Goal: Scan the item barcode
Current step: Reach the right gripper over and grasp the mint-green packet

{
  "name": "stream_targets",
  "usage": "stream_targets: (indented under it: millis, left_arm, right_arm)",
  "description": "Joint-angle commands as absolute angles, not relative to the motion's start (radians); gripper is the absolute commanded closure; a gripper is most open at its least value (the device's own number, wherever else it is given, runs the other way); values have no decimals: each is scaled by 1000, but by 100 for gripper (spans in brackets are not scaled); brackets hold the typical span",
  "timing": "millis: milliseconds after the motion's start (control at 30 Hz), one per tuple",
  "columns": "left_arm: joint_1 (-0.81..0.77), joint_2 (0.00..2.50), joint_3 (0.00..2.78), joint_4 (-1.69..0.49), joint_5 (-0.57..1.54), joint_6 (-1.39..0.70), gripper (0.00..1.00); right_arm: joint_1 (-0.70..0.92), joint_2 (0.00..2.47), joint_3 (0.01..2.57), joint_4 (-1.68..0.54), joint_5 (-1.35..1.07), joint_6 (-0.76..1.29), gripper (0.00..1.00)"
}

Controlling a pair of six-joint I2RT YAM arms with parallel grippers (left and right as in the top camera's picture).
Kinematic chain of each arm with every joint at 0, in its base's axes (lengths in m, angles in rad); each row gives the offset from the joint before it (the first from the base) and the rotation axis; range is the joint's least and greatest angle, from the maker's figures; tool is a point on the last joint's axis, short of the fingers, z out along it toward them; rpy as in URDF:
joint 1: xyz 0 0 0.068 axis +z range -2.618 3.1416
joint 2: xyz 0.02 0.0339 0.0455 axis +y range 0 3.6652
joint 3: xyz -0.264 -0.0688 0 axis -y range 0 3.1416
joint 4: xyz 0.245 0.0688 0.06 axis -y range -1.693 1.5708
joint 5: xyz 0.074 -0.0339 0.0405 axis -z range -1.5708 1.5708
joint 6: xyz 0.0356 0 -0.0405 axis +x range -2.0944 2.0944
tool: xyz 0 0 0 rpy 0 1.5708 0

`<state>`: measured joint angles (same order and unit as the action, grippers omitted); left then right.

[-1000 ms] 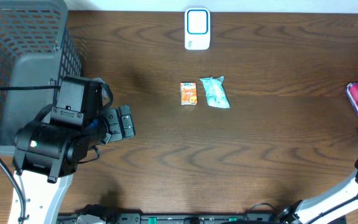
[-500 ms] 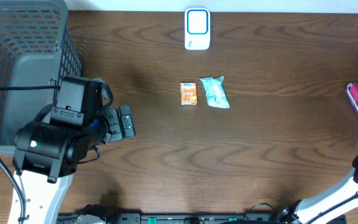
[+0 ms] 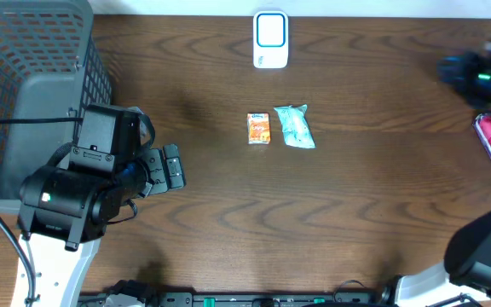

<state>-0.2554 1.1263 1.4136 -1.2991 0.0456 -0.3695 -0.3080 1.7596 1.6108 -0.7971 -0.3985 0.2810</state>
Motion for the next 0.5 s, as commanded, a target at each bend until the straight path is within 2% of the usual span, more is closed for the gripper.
stream_targets:
  millis: [0,33,100,200,333,467]
  left_arm:
    - [-252,1130,1417,-1301,33,-376,2]
    - [-252,1130,1417,-1301,33,-375,2]
    - [-252,1130,1417,-1301,33,-376,2]
    - [-252,1130,1417,-1301,33,-376,2]
    - [-252,1130,1417,-1301,33,-376,2]
    - [-252,1130,1417,-1301,33,-375,2]
  right_arm:
    - [-176,1800,1597,-805,-408,219,15]
    - [-125,1817,1591,-804,-361,220,9]
    - [-54,1850,1585,-804,-290,220,8]
    - [40,1919,1575,-803,-245,224,24]
    - [104,2008,1575,-788,-245,228,34]
    - [135,2085,1575,-769,-303,261,52]
